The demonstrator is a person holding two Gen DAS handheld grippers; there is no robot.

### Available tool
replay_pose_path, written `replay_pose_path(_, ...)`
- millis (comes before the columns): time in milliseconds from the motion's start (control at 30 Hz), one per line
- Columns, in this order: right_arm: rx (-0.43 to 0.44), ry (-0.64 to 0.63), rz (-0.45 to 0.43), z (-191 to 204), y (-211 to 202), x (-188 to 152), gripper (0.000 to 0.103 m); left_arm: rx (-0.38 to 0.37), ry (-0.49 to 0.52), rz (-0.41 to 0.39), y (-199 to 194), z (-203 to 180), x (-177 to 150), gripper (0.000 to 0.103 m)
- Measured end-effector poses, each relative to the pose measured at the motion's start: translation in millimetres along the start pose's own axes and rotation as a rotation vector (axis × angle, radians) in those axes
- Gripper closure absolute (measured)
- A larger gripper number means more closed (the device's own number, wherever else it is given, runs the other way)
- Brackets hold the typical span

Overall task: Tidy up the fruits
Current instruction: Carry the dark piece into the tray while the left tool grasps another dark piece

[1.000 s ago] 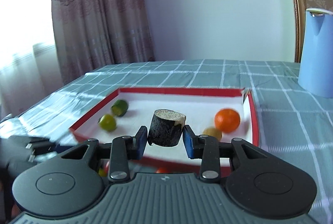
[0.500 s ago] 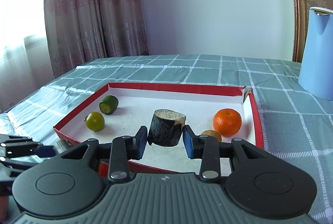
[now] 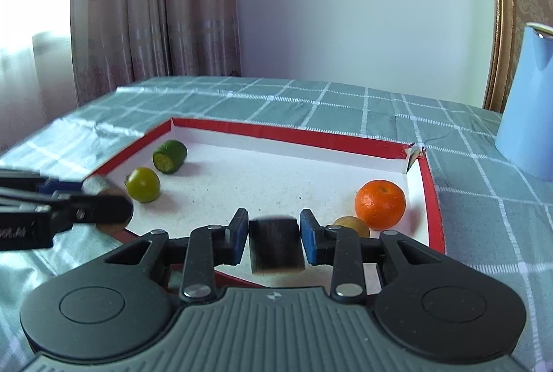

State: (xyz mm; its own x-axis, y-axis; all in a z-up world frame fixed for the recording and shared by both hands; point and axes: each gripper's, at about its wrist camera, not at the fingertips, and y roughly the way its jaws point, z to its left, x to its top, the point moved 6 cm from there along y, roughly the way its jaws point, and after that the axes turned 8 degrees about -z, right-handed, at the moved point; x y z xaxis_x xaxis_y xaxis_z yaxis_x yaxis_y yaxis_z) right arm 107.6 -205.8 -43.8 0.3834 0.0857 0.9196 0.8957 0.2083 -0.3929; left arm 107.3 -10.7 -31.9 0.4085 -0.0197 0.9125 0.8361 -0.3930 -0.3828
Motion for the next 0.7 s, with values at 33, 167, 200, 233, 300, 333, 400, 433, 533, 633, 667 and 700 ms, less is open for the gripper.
replay_pose_path(33,0.0,0.0,0.001,0,1,0,0.071,0.003,-0.007,0.009,5,1,0,0.074)
replay_pose_path(167,-0.003,0.004,0.008,-1,6,2,0.071,0.024,-0.007,0.022,21,3,3,0.074)
replay_pose_path(200,-0.006,0.007,0.01,-1,8,3,0.071,0.039,0.005,0.022,25,3,4,0.074)
replay_pose_path(233,-0.008,0.009,0.014,-1,10,3,0.071,0.05,0.016,0.023,28,3,4,0.074)
replay_pose_path(300,-0.025,0.012,0.017,-3,14,4,0.071,0.059,0.021,0.029,34,2,4,0.074)
replay_pose_path(333,-0.034,0.014,0.019,-4,16,4,0.071,0.063,0.022,0.033,37,2,4,0.074)
replay_pose_path(400,-0.036,0.028,0.03,-7,21,5,0.071,0.074,0.034,0.034,41,2,4,0.074)
replay_pose_path(433,-0.04,0.04,0.036,-9,23,5,0.071,0.076,0.039,0.032,43,1,4,0.074)
replay_pose_path(533,-0.061,0.039,0.053,-13,31,3,0.071,0.082,0.05,0.033,49,-2,5,0.074)
replay_pose_path(633,-0.061,0.046,0.052,-14,32,4,0.072,0.088,0.072,0.041,56,-5,4,0.074)
replay_pose_path(667,-0.061,0.045,0.051,-14,32,3,0.072,0.091,0.076,0.046,59,-7,4,0.074)
replay_pose_path(700,-0.061,0.046,0.05,-14,32,4,0.072,0.098,0.082,0.052,62,-8,4,0.074)
